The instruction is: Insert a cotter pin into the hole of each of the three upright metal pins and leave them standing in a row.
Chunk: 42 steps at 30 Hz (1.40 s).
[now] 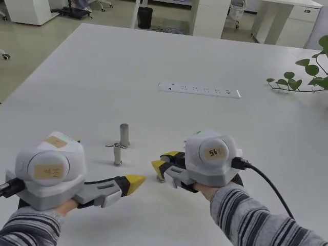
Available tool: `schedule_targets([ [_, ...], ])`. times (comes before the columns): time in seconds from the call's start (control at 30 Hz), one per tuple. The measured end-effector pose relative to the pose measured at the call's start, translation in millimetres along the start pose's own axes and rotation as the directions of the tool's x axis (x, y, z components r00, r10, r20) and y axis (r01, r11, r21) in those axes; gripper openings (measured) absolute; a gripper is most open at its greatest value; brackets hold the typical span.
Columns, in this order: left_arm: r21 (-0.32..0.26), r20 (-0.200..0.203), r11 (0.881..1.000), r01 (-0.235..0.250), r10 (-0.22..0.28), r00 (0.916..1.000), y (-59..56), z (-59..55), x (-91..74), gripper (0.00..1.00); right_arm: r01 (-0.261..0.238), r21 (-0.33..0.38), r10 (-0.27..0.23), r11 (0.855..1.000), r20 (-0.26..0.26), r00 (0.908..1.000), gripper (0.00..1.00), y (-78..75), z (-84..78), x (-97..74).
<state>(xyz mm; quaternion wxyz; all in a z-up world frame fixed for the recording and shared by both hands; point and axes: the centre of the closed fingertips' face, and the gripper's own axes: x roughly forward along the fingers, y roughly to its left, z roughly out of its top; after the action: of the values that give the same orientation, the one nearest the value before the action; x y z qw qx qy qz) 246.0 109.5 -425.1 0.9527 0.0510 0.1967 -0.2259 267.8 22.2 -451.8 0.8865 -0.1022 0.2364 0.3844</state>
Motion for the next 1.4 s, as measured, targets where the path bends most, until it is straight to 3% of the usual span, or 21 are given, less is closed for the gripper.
schedule_targets([
  [0.13, -0.001, -0.003, 1.0, 0.002, -0.002, 1.0, 0.3, -0.9, -0.2, 0.99, -0.004, 0.004, 0.004, 1.0, -0.006, 1.0, 0.1, 0.8, -0.7, -0.2],
  [0.4, -0.003, 0.007, 1.0, 0.008, -0.008, 0.9999, -1.7, 0.9, 0.1, 0.99, -0.026, -0.009, 0.026, 1.0, -0.012, 0.9996, 0.23, -0.3, -1.1, -10.8],
  [0.5, -0.012, 0.018, 1.0, 0.014, -0.014, 0.9997, -3.9, 3.3, 0.8, 0.99, -0.037, -0.035, 0.036, 0.999, -0.025, 0.999, 0.26, -4.6, -2.2, -17.9],
  [0.73, -0.014, 0.016, 1.0, 0.023, -0.023, 0.9996, -6.5, 2.8, 2.0, 0.99, -0.05, -0.019, 0.049, 0.999, -0.052, 0.9975, 0.31, -23.2, -5.0, -30.7],
  [1.1, -0.011, 0.008, 0.999, 0.032, -0.032, 0.9995, -9.2, 2.2, 3.4, 0.99, -0.123, -0.067, 0.117, 0.99, -0.089, 0.9892, 0.28, -32.7, -8.2, -42.8],
  [1.4, -0.015, 0.021, 1.0, 0.026, -0.026, 0.9994, -7.7, 6.9, 1.4, 0.99, -0.112, -0.075, 0.099, 0.991, -0.158, 0.9825, 0.27, -54.5, -17.9, -45.7],
])
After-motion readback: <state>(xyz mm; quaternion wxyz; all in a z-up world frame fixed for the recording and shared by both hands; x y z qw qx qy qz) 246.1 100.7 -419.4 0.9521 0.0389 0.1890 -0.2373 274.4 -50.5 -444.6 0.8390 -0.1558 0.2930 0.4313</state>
